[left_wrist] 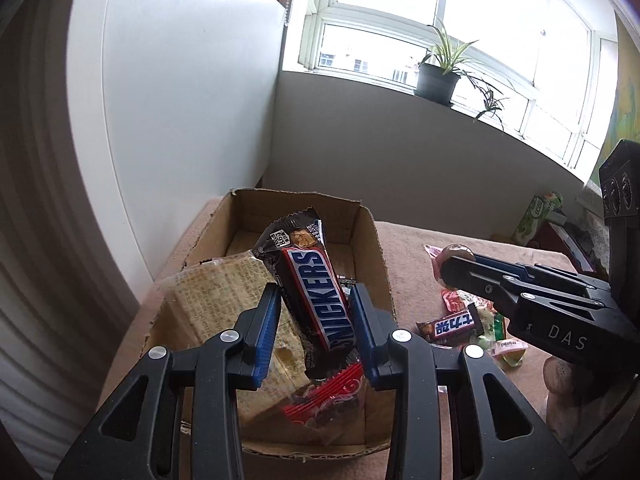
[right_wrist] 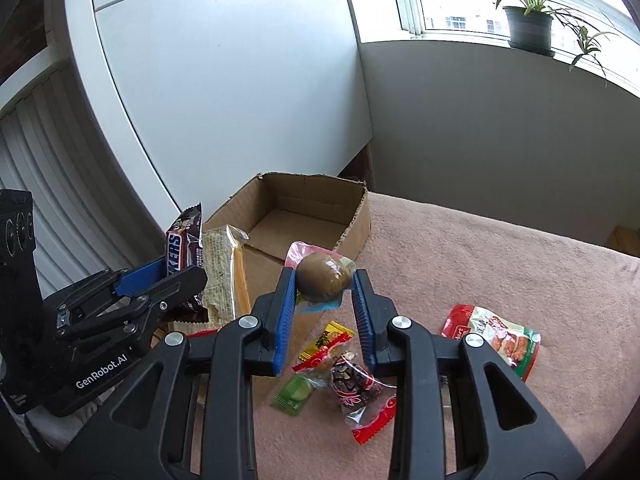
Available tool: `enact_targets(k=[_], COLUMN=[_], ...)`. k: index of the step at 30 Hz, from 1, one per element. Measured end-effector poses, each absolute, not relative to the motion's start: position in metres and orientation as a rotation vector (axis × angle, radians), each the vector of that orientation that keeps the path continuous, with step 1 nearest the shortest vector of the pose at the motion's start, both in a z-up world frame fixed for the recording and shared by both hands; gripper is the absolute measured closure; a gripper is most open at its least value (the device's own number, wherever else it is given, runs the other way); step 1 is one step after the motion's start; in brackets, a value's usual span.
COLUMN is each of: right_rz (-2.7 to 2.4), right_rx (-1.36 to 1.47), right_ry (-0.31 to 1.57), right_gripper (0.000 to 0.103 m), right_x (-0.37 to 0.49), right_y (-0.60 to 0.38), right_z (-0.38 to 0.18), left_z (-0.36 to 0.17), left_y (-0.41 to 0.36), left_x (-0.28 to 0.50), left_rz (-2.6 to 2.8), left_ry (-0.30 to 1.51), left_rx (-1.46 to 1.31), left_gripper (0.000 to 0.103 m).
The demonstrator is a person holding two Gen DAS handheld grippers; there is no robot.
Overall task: Organize snacks
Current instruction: 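Carry the Snickers bar with the left gripper while the right gripper carries the brown egg over the box, then open the left gripper to drop the Snickers while the right gripper releases the brown egg into the box, then move the left gripper to the green candy packet while the right gripper approaches the yellow egg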
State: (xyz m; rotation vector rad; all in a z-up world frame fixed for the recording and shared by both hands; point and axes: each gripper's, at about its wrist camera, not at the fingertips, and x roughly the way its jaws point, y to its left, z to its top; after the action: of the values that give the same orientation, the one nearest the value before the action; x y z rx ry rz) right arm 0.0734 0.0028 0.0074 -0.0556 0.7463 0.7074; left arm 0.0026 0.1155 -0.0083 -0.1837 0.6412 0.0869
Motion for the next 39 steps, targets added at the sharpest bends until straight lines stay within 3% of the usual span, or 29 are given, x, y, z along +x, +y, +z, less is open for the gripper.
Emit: enact_targets(k=[7,9,10,11,12,15,19,39], right_rz=[0.736,0.723,0.716,0.708,0.705,0.705,0.688,0.519], right_rx=[-0.088,-0.088,-0.081,-0.071,-0.057,-0.028,-0.014,0.023], right_ry=[0.766,0.764,0.756,0.747,0.739,0.731,0.703,0.743], right_gripper=[0.070,0.058,0.043,0.033,0.031,0.031,0.019,0.018], right_x=[0.077,0.078,0.080,0.080,0.081,0.082,0.083,0.083], right_y=[0.040,0.041,0.040,0.037,0.033,0.023,0.005,-0.138], right_z=[-0.007,-0.009,-0.008,-0.007,-0.005,0.001,0.009,0.001], left_z=[-0.018,-0.019,-0.019,-0.018,-0.017,-0.017,-0.016,-0.014], left_y=[0.131,0.133,0.134,0.135,0.135,0.135,0.134,0.054], left_x=[0.000,0.001,0.000,-0.001,-0.003,-0.005,-0.005,-0.001], left_rz=[0.107,0.112,0.110,0.108,0.107,0.113,0.111,-0.052], left_ry=[0.666,0.672,0.672,0.667,0.660,0.648,0.644,0.656], left_rx=[-0.187,-0.190,-0.190,-0.191,-0.191,-0.187,-0.187,-0.116], left_gripper=[0.068,0.060,0.055,0.043,0.038,0.037,0.037,0.037])
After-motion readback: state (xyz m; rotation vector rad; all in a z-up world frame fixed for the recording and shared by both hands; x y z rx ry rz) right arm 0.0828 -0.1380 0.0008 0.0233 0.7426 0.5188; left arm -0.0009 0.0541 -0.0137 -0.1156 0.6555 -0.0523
